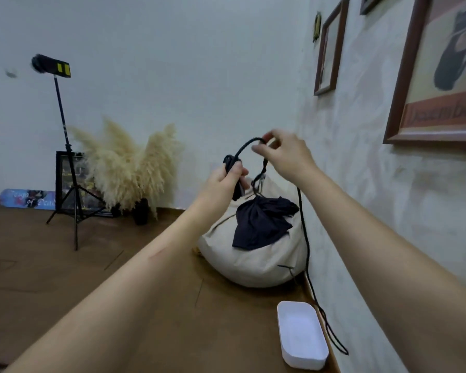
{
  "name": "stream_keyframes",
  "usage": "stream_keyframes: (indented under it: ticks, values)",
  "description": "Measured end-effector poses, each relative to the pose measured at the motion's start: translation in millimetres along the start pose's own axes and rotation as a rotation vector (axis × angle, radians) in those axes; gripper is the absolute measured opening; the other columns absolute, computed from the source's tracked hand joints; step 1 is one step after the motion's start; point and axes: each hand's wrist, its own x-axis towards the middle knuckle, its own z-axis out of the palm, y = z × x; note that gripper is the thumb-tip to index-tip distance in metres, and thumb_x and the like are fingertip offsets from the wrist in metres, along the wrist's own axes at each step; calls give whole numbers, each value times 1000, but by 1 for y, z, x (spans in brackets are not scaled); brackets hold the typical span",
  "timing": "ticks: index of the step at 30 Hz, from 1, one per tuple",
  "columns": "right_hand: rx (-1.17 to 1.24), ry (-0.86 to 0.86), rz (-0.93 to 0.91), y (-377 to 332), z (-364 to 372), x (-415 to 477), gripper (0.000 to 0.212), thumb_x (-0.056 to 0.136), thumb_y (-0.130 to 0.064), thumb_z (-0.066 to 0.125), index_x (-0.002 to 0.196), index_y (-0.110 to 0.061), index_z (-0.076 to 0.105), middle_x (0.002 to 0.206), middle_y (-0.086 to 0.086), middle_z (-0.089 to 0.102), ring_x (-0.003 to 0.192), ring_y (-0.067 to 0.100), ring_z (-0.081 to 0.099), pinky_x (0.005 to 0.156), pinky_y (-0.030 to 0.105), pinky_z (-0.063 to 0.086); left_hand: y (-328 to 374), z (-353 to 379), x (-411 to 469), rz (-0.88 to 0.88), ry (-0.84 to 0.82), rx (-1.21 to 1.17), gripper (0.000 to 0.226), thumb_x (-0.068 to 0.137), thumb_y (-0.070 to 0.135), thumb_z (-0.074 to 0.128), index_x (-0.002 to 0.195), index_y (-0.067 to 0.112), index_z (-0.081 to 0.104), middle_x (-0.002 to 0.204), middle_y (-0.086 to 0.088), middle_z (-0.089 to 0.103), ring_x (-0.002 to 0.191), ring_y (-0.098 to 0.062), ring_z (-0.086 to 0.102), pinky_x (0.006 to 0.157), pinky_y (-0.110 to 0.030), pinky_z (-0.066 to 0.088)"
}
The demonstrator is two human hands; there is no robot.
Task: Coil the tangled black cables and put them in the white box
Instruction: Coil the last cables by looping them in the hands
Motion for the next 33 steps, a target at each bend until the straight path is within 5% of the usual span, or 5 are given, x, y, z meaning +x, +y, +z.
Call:
stream_keyframes:
  ticks: [4,15,20,26,33]
  values:
    - [-1,-111,49,42,56,-62,13,95,-40,68,97,-28,72,90,-4,69,87,18,64,79,34,49,-65,-7,-39,-134,-30,66,33,111,37,40,98,16,62,79,3,65,87,-25,62,93,-52,49]
    - [305,-328,18,85,118,-156,12,98,-27,66,96,-23,77,75,-6,68,74,7,61,72,30,48,-149,-17,-125,-244,-229,177,50,98,61,42,102,17,66,81,10,66,84,-14,63,85,-43,52]
    - [514,-294,61,78,115,-157,12,95,-20,71,99,-9,74,83,8,70,77,9,63,75,22,50,-125,-14,-129,-219,-340,22,51,110,41,41,109,-6,61,84,3,64,85,-17,62,81,-32,50]
    - [798,-303,274,75,135,-176,27,104,-22,57,107,4,63,72,0,63,56,12,54,54,23,46,-113,-13,-131,-202,-329,-110,30,109,29,47,107,3,62,85,10,66,91,-12,64,85,-29,49]
    - [658,-351,217,68,163,-198,34,106,1,39,91,-20,60,73,-8,63,65,1,58,59,16,42,-115,-14,-126,-127,-210,-42,22,109,14,47,94,20,62,86,18,70,89,3,64,80,-15,48]
